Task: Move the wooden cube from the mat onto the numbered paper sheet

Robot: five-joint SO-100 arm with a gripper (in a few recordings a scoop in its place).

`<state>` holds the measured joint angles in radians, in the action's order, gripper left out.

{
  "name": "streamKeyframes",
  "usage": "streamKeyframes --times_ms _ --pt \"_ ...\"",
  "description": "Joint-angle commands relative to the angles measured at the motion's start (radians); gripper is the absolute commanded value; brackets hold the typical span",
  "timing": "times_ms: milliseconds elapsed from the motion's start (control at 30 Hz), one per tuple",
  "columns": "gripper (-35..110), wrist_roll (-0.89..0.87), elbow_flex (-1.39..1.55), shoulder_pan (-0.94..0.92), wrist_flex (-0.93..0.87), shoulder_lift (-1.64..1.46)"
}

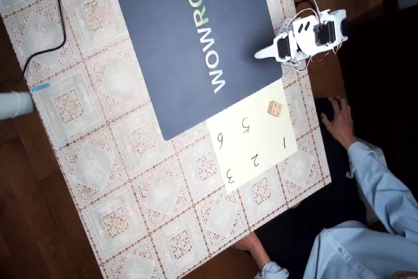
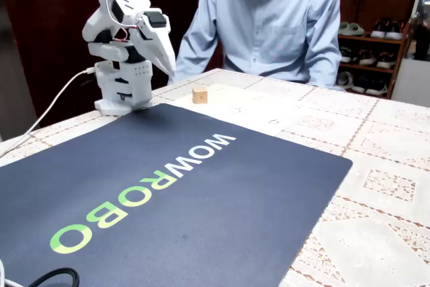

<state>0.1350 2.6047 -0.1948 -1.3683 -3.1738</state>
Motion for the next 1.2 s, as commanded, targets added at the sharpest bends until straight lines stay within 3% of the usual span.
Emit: streamKeyframes --times_ms 0,300,900,1167 --pt "0 0.02 0.086 -0.034 -0.011 -0.061" --pt "0 0.041 0.325 -0.067 0.141 -0.081" --pt "0 0.133 0.325 -0.071 0.141 -0.081" --pt "0 0.084 0.328 -0.1 0.15 -0.081"
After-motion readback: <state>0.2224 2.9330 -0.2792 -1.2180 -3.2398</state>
